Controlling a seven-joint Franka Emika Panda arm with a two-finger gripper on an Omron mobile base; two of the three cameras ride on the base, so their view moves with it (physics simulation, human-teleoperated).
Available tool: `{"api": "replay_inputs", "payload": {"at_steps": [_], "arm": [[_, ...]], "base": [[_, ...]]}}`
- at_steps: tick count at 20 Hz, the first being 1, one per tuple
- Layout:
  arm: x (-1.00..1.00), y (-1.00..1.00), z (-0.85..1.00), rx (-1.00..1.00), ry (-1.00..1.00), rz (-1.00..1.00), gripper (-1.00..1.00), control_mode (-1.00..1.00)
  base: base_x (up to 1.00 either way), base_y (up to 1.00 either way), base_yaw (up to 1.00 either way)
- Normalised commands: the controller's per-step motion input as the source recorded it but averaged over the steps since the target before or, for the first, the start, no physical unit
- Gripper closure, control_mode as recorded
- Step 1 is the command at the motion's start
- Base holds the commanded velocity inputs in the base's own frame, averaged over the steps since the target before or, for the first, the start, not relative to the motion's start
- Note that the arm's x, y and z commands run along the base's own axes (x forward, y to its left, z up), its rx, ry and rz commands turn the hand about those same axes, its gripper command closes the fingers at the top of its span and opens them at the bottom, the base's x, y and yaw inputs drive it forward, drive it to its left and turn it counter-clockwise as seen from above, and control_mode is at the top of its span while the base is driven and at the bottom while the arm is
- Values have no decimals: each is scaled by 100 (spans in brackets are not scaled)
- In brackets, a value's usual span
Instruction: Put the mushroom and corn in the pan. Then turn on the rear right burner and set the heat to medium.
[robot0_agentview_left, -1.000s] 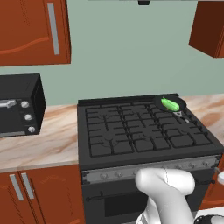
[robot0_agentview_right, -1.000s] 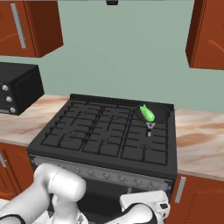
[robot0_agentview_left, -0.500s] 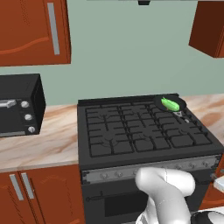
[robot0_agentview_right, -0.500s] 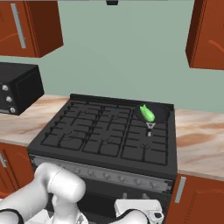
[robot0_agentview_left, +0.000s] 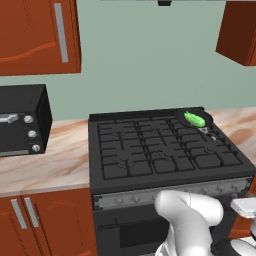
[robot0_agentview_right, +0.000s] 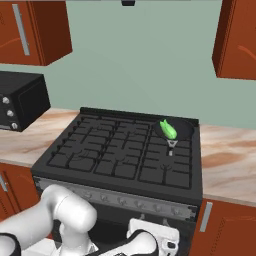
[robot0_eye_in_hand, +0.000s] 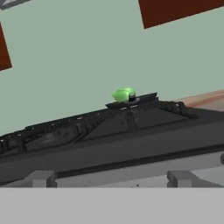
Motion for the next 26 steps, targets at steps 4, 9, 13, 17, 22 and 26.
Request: {"api": "replay_inputs", "payload": {"at_steps": [4,9,13,17,22,26], "arm": [[38,0,-3,-4,0,-23,-100,-100],[0,0,-21,-12,-7,-4,-100,-100],[0,-5,-18,-8,-6,0,-100,-100],[1,-18,-24,-6,-3,1,-100,-100],[3,-18,-18,-12,0,1,-100,-100],[2,-8,0,-14,0,1,-100,-100]], "base": [[0,0,0],[0,0,0],[0,0,0],[0,0,0],[0,0,0],[0,0,0]]}}
